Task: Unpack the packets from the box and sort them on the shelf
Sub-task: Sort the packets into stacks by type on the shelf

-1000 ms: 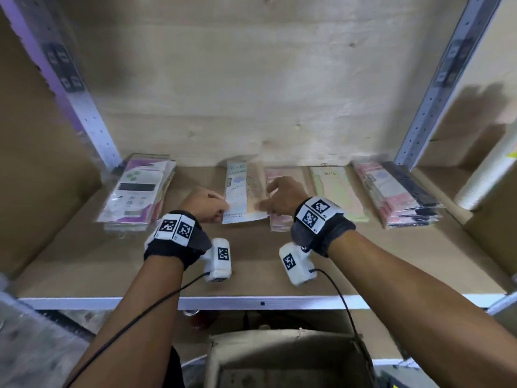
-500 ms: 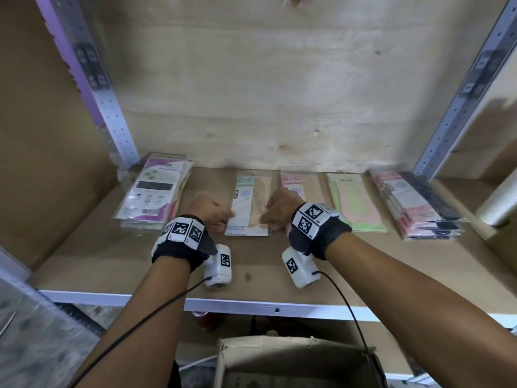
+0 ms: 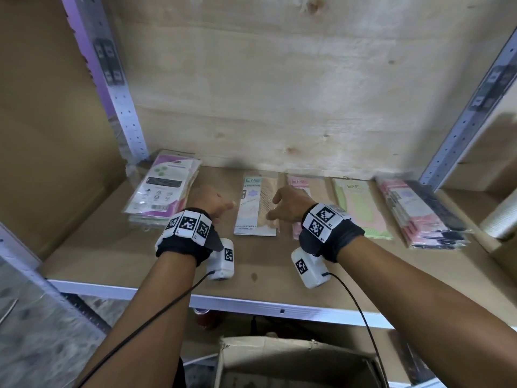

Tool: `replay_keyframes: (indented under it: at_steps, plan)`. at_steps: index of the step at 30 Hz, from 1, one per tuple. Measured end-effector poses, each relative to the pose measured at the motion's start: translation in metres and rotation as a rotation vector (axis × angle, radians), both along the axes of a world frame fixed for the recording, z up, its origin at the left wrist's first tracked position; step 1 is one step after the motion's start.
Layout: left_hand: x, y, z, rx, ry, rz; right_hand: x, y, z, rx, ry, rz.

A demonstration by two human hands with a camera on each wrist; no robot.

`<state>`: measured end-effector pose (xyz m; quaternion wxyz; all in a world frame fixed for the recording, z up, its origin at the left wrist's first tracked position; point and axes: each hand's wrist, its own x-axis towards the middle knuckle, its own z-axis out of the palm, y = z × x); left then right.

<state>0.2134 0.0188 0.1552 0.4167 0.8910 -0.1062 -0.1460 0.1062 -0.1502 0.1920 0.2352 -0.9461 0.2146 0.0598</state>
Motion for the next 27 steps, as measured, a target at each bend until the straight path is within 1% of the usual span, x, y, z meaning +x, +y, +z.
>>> replay_keyframes:
  at_steps: [2,4,7,10,12,14,16,20,22,25,27]
  plan:
    - [0.005,0.012,0.009,-0.074,-0.042,0.027,0.005,-0.003,0.005,-0.065,-0.073,0.024]
    - [0.010,0.024,0.017,-0.158,-0.052,0.068,0.014,-0.003,0.006,-0.048,-0.134,0.041]
    - [0.014,0.047,0.025,-0.229,-0.064,0.114,0.028,0.008,0.001,0.135,-0.154,0.050]
    - [0.016,0.074,0.035,-0.190,-0.152,0.148,0.046,0.032,-0.002,0.249,-0.166,0.058]
    - [0.017,0.091,0.040,-0.135,-0.207,0.184,0.062,0.049,-0.001,0.282,-0.231,0.055]
    - [0.020,0.106,0.041,-0.095,-0.225,0.218,0.079,0.067,0.002,0.313,-0.290,0.060]
    - [0.023,0.118,0.040,-0.065,-0.200,0.235,0.096,0.086,0.003,0.343,-0.301,0.063]
    - [0.027,0.136,0.036,-0.057,-0.133,0.277,0.125,0.126,-0.008,0.501,-0.227,0.039]
    - [0.028,0.144,0.035,-0.052,-0.110,0.284,0.134,0.143,-0.017,0.463,-0.239,0.066]
    - [0.026,0.153,0.035,-0.028,-0.118,0.269,0.141,0.155,-0.033,0.462,-0.222,0.167]
    - [0.028,0.159,0.033,-0.002,-0.142,0.264,0.141,0.154,-0.039,0.483,-0.181,0.155]
